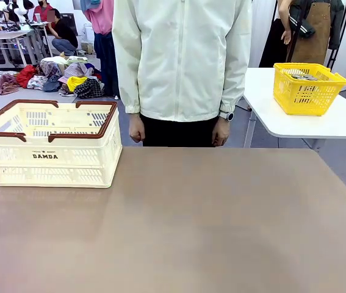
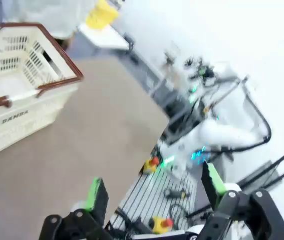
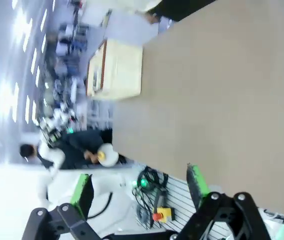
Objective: Place the drinks into the Shopping basket.
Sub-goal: Pick up one drink and place it into the Shopping basket.
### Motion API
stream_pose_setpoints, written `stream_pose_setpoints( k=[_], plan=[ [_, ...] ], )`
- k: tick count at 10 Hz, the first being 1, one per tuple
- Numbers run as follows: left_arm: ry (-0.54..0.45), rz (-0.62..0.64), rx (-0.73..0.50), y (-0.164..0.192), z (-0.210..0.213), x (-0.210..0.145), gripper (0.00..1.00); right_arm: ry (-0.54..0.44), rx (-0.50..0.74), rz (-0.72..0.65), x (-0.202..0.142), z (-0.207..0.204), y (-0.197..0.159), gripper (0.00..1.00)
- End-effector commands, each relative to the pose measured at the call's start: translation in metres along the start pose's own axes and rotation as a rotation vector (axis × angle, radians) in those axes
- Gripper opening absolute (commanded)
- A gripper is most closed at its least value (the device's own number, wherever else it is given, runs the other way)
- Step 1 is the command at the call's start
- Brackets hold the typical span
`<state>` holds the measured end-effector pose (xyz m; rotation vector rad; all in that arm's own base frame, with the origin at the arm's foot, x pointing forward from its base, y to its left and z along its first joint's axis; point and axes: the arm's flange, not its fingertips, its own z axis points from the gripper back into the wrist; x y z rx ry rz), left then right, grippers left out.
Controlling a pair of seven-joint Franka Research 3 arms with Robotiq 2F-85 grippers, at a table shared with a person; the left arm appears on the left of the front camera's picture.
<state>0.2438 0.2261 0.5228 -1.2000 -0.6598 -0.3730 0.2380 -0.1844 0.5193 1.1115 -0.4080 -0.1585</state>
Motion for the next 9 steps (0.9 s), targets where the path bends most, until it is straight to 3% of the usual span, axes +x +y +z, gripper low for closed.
stream_pose_setpoints(
  k=[1,2,4,5,6,9],
  plan=[
    [-0.162,0.055,-0.076,0.034,0.019,-0.012,1.0,-0.112,0.077,-0.1,0.018,0.025,-0.036,1.0],
    [-0.233,0.084,-0.076,0.048,0.031,-0.026,1.0,-0.156,0.082,-0.165,0.019,0.042,-0.06,1.0],
    [-0.276,0.107,-0.071,0.057,0.032,-0.032,1.0,-0.192,0.102,-0.209,0.02,0.047,-0.085,1.0],
    [-0.249,0.072,-0.014,0.057,0.025,-0.025,1.0,-0.214,-0.019,-0.143,0.021,0.034,-0.083,1.0],
    [-0.275,0.132,-0.061,0.059,0.041,-0.044,1.0,-0.191,0.062,-0.243,0.009,0.05,-0.088,1.0],
    [-0.275,0.132,-0.061,0.059,0.041,-0.044,1.0,-0.191,0.062,-0.243,0.009,0.05,-0.088,1.0]
  ],
)
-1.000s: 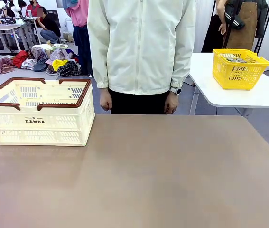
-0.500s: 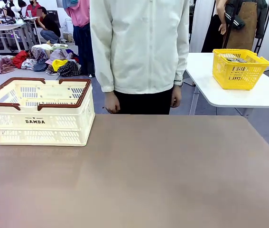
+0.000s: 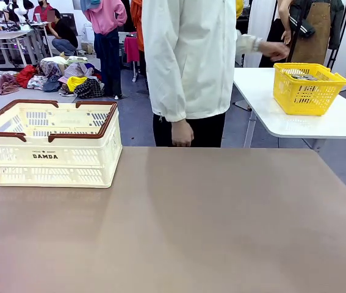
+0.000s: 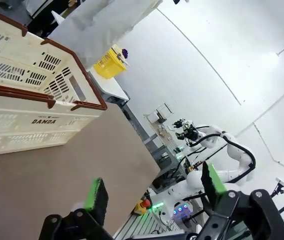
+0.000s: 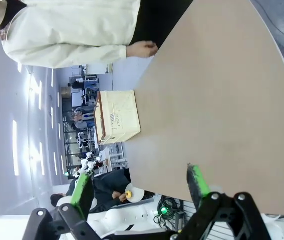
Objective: Place the drinks into the Shopping basket.
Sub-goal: Pick up one drink and place it into the Shopping basket.
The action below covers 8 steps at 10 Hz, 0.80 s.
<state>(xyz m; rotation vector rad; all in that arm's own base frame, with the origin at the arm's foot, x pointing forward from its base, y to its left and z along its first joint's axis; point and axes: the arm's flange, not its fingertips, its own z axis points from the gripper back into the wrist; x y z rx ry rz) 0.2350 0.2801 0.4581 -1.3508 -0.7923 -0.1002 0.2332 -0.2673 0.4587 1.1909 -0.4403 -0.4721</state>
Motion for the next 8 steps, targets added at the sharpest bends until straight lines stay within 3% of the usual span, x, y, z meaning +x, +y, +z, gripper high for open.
stream_pose_setpoints(
  k=[1,8],
  plan=[
    [-0.001,-0.016,-0.015,-0.001,0.0013,0.001,1.0,-0.004,0.02,-0.001,0.0011,0.0017,0.0031,1.0],
    [-0.001,-0.016,-0.015,-0.001,0.0013,0.001,1.0,-0.004,0.02,-0.001,0.0011,0.0017,0.0031,1.0]
  ],
)
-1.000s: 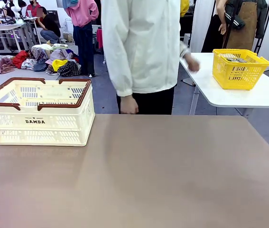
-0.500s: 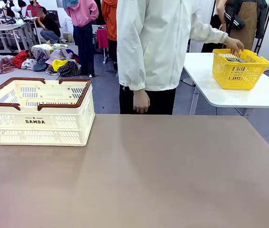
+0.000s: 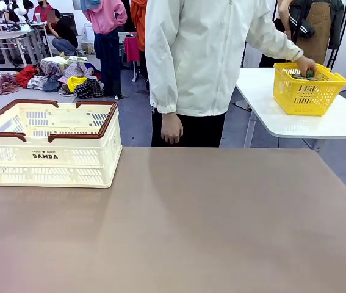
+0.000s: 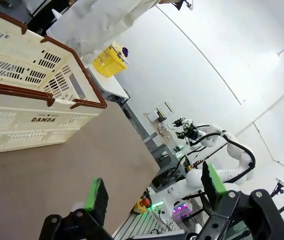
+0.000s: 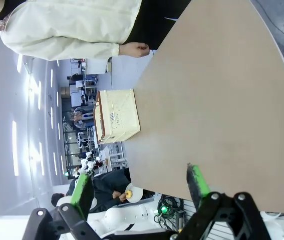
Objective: Place the drinks into the Shopping basket.
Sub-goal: Pick up one drink and place it into the Shopping basket.
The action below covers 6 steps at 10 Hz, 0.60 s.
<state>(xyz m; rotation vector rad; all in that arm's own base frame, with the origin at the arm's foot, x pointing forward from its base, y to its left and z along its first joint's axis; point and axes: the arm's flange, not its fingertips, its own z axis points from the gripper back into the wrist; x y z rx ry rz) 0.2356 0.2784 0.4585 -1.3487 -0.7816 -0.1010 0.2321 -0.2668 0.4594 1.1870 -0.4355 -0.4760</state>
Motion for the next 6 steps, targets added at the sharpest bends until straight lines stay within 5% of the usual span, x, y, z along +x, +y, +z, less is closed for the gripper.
stream_pose_setpoints(
  k=[1,6],
  plan=[
    [-0.01,-0.021,-0.018,-0.0006,0.003,0.0009,1.0,-0.005,0.026,0.003,0.0022,0.0013,0.0025,1.0],
    [-0.01,-0.021,-0.018,-0.0006,0.003,0.0009,1.0,-0.005,0.026,0.003,0.0022,0.0013,0.0025,1.0]
  ],
)
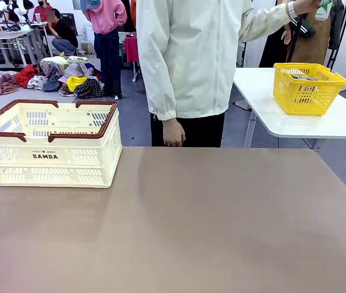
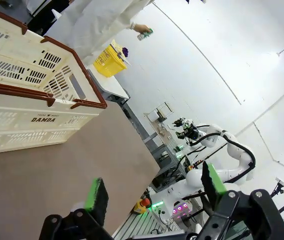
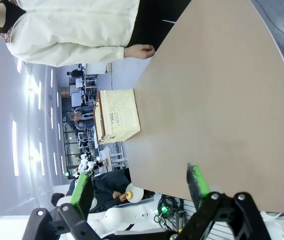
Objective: Place the drinks into the Shopping basket.
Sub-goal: Pick up one drink and place it into the Shopping basket.
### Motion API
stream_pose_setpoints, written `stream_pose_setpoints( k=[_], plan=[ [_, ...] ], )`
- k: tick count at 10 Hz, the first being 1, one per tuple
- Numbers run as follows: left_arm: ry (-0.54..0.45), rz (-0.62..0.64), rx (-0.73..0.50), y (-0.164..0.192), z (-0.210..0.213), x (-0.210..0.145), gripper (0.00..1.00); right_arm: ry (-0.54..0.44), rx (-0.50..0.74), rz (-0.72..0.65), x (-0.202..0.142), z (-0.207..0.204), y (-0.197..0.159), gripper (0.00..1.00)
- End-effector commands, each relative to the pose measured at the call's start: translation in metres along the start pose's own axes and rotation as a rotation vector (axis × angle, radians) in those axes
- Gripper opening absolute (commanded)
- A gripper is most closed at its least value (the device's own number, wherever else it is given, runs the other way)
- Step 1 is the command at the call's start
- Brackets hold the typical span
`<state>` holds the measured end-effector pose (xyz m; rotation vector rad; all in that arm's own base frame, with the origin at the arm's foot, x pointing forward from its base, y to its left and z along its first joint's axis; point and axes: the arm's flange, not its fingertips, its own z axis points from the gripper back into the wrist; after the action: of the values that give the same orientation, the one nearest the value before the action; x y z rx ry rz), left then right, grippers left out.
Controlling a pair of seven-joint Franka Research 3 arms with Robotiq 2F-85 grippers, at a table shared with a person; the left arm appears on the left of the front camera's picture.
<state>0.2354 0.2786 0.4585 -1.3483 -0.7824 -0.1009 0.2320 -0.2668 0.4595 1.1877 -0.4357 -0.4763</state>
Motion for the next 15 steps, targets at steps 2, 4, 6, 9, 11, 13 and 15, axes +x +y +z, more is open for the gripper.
stream_pose_setpoints(
  k=[2,4,6,9,11,13,15],
  plan=[
    [-0.009,-0.021,-0.018,-0.0005,0.0027,0.001,1.0,-0.005,0.025,0.004,0.0023,0.0011,0.0024,1.0],
    [-0.009,-0.021,-0.018,-0.0005,0.0027,0.001,1.0,-0.005,0.025,0.004,0.0023,0.0011,0.0024,1.0],
    [-0.009,-0.021,-0.018,-0.0005,0.0027,0.001,1.0,-0.005,0.025,0.004,0.0023,0.0011,0.0024,1.0],
    [-0.009,-0.021,-0.018,-0.0005,0.0027,0.001,1.0,-0.005,0.025,0.004,0.0023,0.0011,0.0024,1.0],
    [-0.009,-0.021,-0.018,-0.0005,0.0027,0.001,1.0,-0.005,0.025,0.004,0.0023,0.0011,0.0024,1.0],
    [-0.009,-0.021,-0.018,-0.0005,0.0027,0.001,1.0,-0.005,0.025,0.004,0.0023,0.0011,0.0024,1.0],
    [-0.009,-0.021,-0.018,-0.0005,0.0027,0.001,1.0,-0.005,0.025,0.004,0.0023,0.0011,0.0024,1.0]
  ],
)
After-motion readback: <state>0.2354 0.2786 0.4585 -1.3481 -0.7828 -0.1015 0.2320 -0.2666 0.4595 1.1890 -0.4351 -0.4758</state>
